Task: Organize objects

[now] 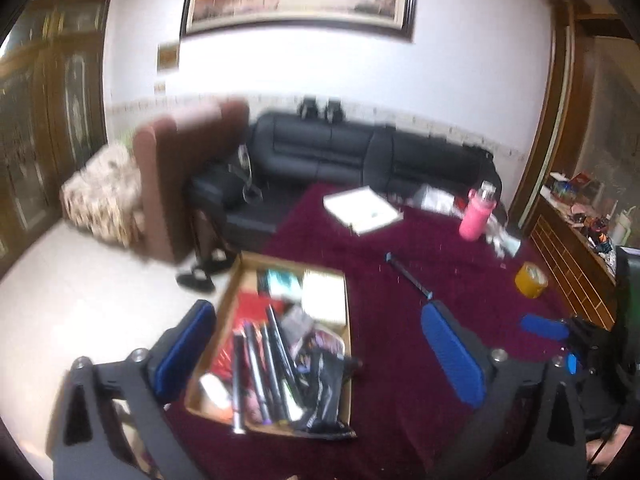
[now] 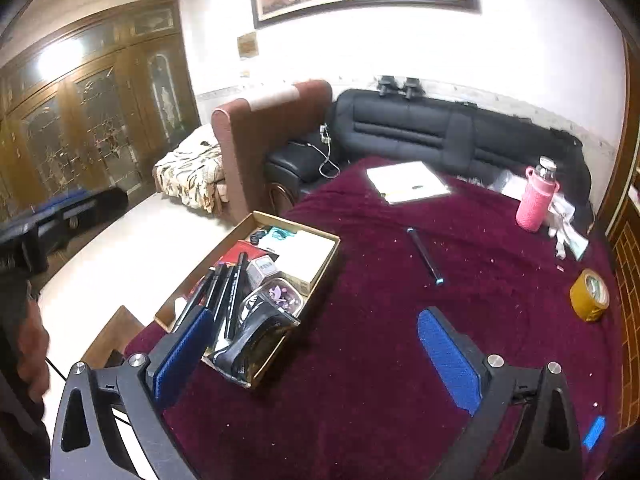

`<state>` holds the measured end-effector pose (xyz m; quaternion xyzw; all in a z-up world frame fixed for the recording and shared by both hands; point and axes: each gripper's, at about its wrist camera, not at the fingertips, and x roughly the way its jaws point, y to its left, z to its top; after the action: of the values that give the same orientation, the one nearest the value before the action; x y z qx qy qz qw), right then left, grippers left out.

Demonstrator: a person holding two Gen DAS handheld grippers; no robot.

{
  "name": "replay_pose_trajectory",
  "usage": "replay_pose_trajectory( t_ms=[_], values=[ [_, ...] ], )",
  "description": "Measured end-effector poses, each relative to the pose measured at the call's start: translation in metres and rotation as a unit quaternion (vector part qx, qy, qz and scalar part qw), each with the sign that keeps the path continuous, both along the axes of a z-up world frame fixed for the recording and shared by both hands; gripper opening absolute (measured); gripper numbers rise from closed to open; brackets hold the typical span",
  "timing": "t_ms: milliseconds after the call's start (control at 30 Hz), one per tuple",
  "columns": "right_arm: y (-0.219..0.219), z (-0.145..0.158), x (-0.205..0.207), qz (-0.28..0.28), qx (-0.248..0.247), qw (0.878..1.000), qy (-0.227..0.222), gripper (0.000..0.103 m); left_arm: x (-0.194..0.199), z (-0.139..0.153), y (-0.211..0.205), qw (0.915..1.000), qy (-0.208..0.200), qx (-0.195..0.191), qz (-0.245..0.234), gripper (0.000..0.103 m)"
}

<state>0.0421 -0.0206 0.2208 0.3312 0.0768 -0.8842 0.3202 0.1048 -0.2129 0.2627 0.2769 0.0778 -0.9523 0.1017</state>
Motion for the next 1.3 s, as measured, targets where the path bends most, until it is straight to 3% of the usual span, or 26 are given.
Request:
replay_pose_trajectory(
  t_ms=[100,233,300,400,500,667,767,867,1000,1300],
  values=[
    [-0.002,-0.006,0.006,0.017,-0.011,1.0,-0.021,0.103,0.013,0.014,0.007,0.9989,0.005,-0.043,0.021,0.103],
    [-0.009,-0.004,0.015,0.034,-0.008,0.999,-0.007,0.103,0.025,0.019,0.008,0.9992,0.018,-0.03,0.019,0.103],
    [-0.015,-0.003,0.023,0.047,-0.006,0.999,0.002,0.103,0.028,0.016,0.008,0.999,0.006,-0.035,0.028,0.103],
    [-0.023,-0.005,0.028,0.06,-0.002,0.998,-0.001,0.103,0.027,0.008,0.01,0.9949,-0.03,-0.085,0.045,0.103],
    [-0.03,-0.008,0.029,0.071,0.0,0.997,-0.015,0.103,0.037,0.001,0.005,0.9893,-0.038,-0.108,0.09,0.103],
    [-0.039,-0.01,0.035,0.085,0.007,0.996,-0.016,0.103,0.051,-0.009,-0.014,0.9895,-0.038,-0.086,0.11,0.103],
    [-0.045,-0.011,0.04,0.095,0.015,0.995,-0.011,0.103,0.067,-0.01,-0.027,0.9955,-0.003,-0.034,0.089,0.103],
    [-0.05,-0.011,0.044,0.102,0.025,0.994,-0.008,0.103,0.08,-0.011,-0.042,0.9952,0.032,0.004,0.092,0.103],
    [-0.053,-0.011,0.047,0.106,0.032,0.994,-0.005,0.103,0.076,-0.015,-0.045,0.9884,-0.009,-0.055,0.142,0.103],
    [-0.062,-0.014,0.049,0.111,0.044,0.993,-0.01,0.103,0.067,-0.039,-0.061,0.9823,-0.097,-0.048,0.153,0.103]
  ],
)
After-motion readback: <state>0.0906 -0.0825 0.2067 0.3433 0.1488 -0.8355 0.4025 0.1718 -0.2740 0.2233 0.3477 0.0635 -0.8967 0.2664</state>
